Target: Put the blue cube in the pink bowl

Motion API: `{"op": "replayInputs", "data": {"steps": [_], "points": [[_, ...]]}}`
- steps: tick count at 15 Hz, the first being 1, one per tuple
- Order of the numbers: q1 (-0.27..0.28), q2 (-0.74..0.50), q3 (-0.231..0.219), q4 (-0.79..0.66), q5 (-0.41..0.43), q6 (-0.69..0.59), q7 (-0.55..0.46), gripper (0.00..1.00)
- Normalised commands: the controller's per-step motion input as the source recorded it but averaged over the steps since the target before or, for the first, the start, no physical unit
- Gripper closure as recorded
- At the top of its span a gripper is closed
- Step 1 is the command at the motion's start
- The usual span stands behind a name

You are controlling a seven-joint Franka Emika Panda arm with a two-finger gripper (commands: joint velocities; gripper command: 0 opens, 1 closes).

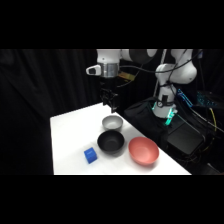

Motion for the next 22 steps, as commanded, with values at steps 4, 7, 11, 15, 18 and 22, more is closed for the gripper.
{"op": "replayInputs", "data": {"steps": [4,7,11,15,18,22], "points": [[0.01,0.09,0.003,0.14,-0.056,-0.05,0.04,0.0],[0.017,0.25,0.003,0.36,-0.083,-0.09,0.0,0.0],[0.023,0.33,-0.004,0.48,-0.048,-0.11,-0.08,0.0],[0.043,0.39,0.003,0.52,-0.048,-0.12,-0.08,0.0],[0.052,0.44,-0.02,0.49,-0.085,0.01,0.04,0.0],[0.04,0.39,-0.036,0.41,-0.038,0.09,0.04,0.0]]}}
